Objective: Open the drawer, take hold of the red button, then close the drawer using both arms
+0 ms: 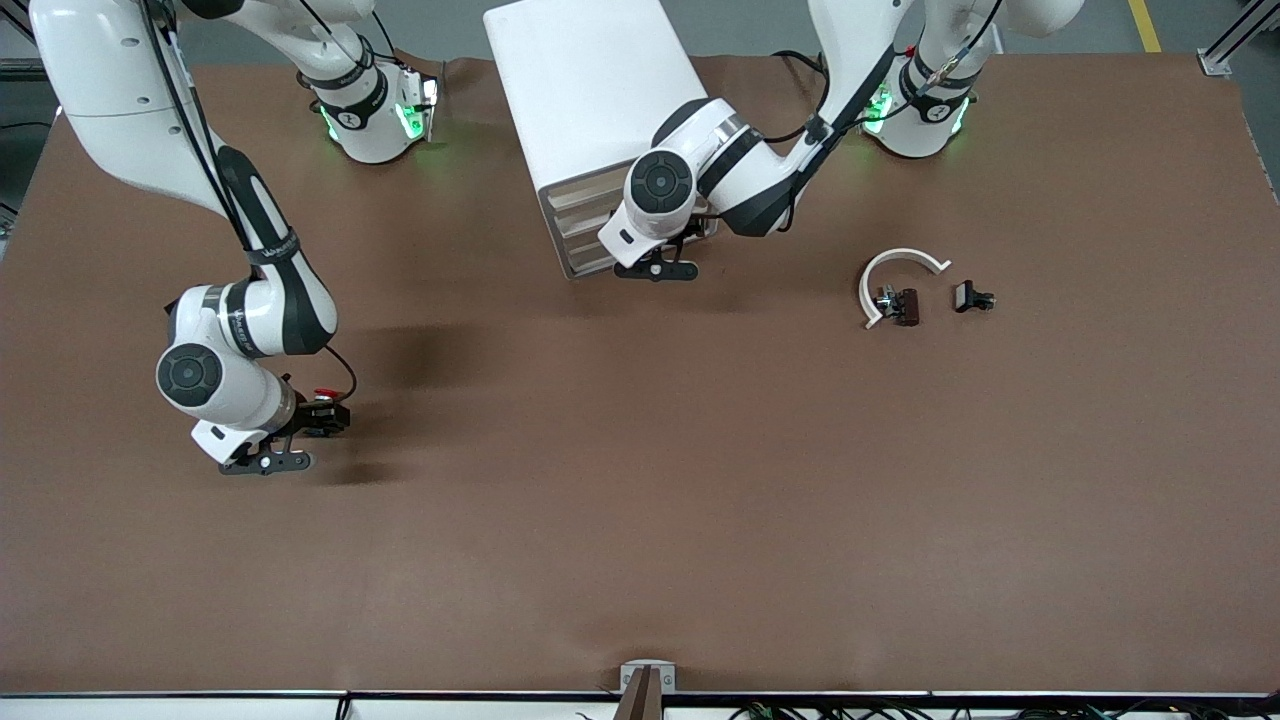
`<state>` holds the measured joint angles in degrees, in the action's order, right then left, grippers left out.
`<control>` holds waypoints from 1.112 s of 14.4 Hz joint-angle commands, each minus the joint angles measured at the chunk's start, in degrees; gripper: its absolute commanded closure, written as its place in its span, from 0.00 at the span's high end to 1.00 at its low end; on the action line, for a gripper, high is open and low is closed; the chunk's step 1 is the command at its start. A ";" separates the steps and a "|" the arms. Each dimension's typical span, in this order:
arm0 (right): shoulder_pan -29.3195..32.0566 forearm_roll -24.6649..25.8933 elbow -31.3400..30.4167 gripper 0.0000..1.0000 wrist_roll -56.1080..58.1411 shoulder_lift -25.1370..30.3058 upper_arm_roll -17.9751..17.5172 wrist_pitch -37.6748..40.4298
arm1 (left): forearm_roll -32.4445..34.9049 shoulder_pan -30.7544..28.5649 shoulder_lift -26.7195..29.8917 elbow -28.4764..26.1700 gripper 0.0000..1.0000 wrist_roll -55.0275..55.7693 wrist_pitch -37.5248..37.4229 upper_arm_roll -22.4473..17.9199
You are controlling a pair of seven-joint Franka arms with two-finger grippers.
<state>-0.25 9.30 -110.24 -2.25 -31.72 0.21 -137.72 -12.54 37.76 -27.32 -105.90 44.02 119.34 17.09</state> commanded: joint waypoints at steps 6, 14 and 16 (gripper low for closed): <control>0.51 -3.04 -0.50 1.00 -0.92 9.91 -1.53 11.57 | 0.67 -3.90 -0.71 4.64 1.00 -0.33 0.28 -1.96; 0.77 -6.31 -0.50 1.00 -0.39 25.46 -1.79 27.66 | 6.21 -26.66 1.22 16.50 1.00 -8.23 -4.09 -2.59; 0.69 -6.31 -0.24 1.00 -0.39 30.47 -1.70 32.57 | 6.73 -31.40 2.00 19.67 1.00 -9.91 -8.23 -2.59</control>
<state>-0.21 3.63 -109.06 -2.64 -7.23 -1.07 -108.79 -7.28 9.54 -26.38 -89.28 34.89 115.14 13.85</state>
